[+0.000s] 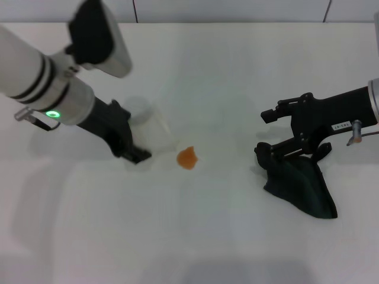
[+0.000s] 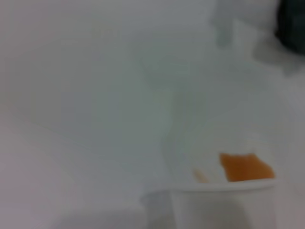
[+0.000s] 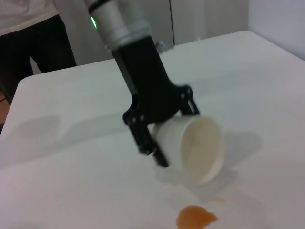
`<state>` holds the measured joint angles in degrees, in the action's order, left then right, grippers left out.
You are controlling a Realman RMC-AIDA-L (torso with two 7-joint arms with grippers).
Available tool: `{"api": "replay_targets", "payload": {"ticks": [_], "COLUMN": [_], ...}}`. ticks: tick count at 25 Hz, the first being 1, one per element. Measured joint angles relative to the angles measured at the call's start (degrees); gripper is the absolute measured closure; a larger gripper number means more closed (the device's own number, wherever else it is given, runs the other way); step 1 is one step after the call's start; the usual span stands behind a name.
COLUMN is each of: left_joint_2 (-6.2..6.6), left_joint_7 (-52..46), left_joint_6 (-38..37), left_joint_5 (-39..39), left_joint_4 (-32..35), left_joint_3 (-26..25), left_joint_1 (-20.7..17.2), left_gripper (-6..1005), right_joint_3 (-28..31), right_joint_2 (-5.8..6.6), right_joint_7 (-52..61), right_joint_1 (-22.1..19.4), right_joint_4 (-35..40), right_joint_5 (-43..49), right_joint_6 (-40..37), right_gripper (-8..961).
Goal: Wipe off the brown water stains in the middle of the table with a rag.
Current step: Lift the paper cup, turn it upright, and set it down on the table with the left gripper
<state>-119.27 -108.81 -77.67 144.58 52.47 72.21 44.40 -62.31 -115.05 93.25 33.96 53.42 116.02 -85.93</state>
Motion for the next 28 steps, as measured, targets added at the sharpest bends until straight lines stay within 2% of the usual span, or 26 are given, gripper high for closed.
{"api": "replay_targets", "payload": {"ticks": [4,8,11,16,21,28], "left_joint_2": [0.18,0.2,0.26,0.32,0.31,0.08], "left_joint_7": [5.2,15.58,25.59,43.56,57.63,68.52], "left_joint_6": [2.46,7.21,9.43,9.45,10.0,12.35], "left_joint_5": [-8.96,-23.5,-34.36,-47.05,-53.27,-58.63], "left_joint_4": [7.03,6.85,0.77,-13.97,-24.57,-33.0], "left_joint_3": [-2.54,-5.17,-7.93,-13.4,-17.02,-19.46], "left_joint_1": [-6.45,-12.42,-14.83,-15.56,-15.72,-16.39], "left_gripper": [318,346,375,413,431,441], "right_joint_3": [0.1,0.0,0.0,0.0,0.0,0.0], "right_joint_2": [0.0,-0.01,-0.06,-0.09,-0.09,-0.09], "right_joint_7": [0.01,0.01,-0.01,-0.22,-0.73,-1.51], "right_joint_1": [-0.01,0.09,0.1,-0.24,-0.35,-0.55], "right_joint_4": [-0.07,-0.08,-0.08,-0.08,-0.22,-0.87], "right_joint_5": [0.0,0.0,0.0,-0.05,-0.28,-0.53], "right_joint_6": [0.15,0.63,0.74,0.78,0.78,0.76], "right_gripper": [99,99,100,100,99,100]}}
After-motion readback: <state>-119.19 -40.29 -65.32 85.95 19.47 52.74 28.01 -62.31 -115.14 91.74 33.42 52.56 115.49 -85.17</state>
